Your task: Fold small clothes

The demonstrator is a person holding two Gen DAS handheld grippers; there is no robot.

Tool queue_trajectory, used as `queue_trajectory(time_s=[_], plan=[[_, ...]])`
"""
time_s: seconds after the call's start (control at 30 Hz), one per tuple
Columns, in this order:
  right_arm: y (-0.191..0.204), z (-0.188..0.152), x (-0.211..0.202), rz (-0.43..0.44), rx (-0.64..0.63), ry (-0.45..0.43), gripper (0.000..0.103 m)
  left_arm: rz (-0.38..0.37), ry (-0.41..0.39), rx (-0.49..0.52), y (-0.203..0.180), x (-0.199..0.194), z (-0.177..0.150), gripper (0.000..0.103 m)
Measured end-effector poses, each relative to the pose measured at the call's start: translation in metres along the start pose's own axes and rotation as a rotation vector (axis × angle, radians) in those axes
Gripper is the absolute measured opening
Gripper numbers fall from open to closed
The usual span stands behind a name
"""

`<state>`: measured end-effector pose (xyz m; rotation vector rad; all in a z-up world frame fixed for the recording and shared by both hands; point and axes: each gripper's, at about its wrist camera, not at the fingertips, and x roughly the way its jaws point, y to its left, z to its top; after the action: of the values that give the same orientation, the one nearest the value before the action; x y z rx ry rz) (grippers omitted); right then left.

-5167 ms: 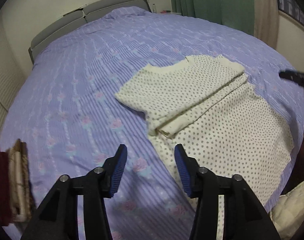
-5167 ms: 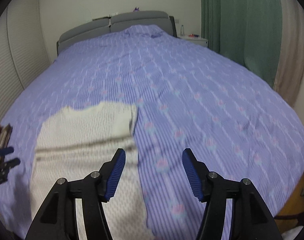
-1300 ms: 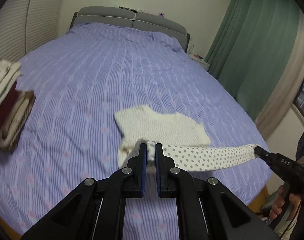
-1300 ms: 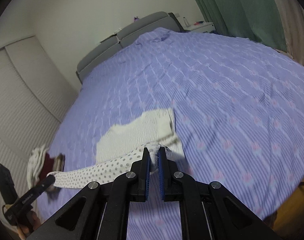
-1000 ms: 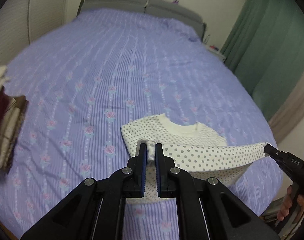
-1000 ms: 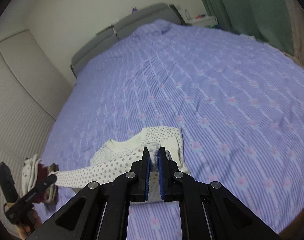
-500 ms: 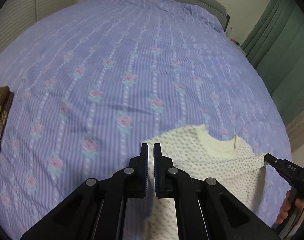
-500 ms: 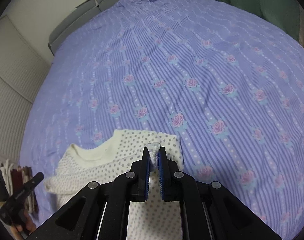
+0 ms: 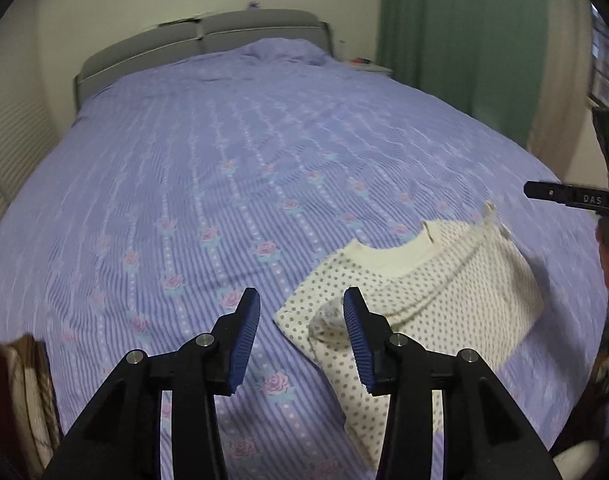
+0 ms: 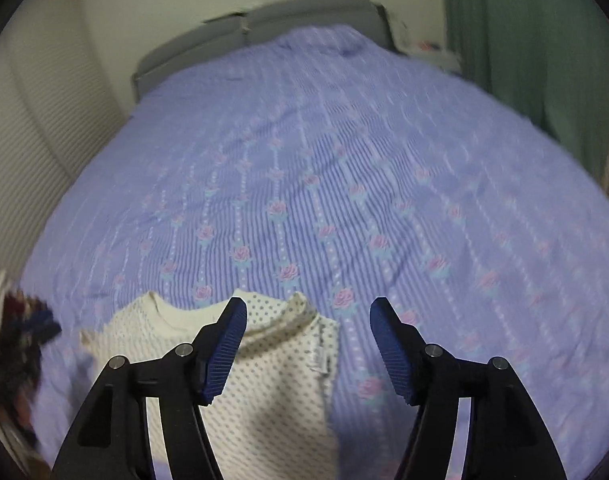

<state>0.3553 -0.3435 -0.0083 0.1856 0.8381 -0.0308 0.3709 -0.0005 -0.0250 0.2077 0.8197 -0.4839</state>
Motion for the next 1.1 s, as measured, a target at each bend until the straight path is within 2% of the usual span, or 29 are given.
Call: queue_trajectory(time_s=[0.1, 0.17, 0.23, 0.33, 0.4, 0.47, 0.57, 0.63, 0.67, 0.73, 0.77, 0.83, 0.9, 1.1], plan=[[0.004, -0.007, 0.005, -0.037, -0.101, 0.021, 0.065, -0.054, 0.053, 0.058, -0.004, 0.016, -0.003, 0.043], [0.008, -0.014, 0.014, -0.029, -0.164, 0.053, 0.065, -0.093, 0.086, 0.082, -0.007, 0.026, -0.006, 0.043], [0.01, -0.018, 0.021, 0.017, -0.181, 0.078, 0.065, -0.144, 0.106, 0.104, -0.008, 0.032, -0.008, 0.043], [0.002, -0.022, 0.036, 0.072, -0.146, 0.109, 0.065, -0.178, 0.127, 0.154, -0.013, 0.034, -0.01, 0.043], [-0.002, -0.022, 0.044, 0.063, -0.132, 0.115, 0.065, -0.184, 0.144, 0.216, -0.019, 0.041, -0.009, 0.043], [-0.002, -0.02, 0.052, 0.075, -0.152, 0.12, 0.065, -0.209, 0.165, 0.229, -0.021, 0.05, -0.006, 0.043], [0.001, -0.014, 0.066, 0.101, -0.165, 0.141, 0.064, -0.246, 0.17, 0.181, -0.015, 0.062, 0.002, 0.043], [-0.003, -0.009, 0.076, 0.111, -0.144, 0.154, 0.058, -0.28, 0.164, 0.116, -0.007, 0.068, 0.008, 0.04], [-0.006, -0.006, 0.082, 0.118, -0.122, 0.168, 0.056, -0.3, 0.169, 0.076, -0.002, 0.071, 0.01, 0.034], [-0.011, -0.003, 0.094, 0.139, -0.086, 0.194, 0.039, -0.326, 0.185, 0.037, 0.001, 0.079, 0.011, 0.02], [-0.01, -0.003, 0.099, 0.152, -0.079, 0.206, 0.035, -0.334, 0.192, 0.022, 0.003, 0.082, 0.01, 0.014], [-0.009, -0.002, 0.103, 0.162, -0.078, 0.21, 0.022, -0.31, 0.19, -0.018, 0.008, 0.086, 0.009, 0.009], [-0.008, -0.002, 0.104, 0.163, -0.068, 0.204, 0.015, -0.277, 0.172, -0.064, 0.015, 0.085, 0.008, 0.008], [-0.003, -0.004, 0.098, 0.128, -0.072, 0.161, 0.012, -0.196, 0.132, -0.108, 0.023, 0.081, 0.008, 0.007]])
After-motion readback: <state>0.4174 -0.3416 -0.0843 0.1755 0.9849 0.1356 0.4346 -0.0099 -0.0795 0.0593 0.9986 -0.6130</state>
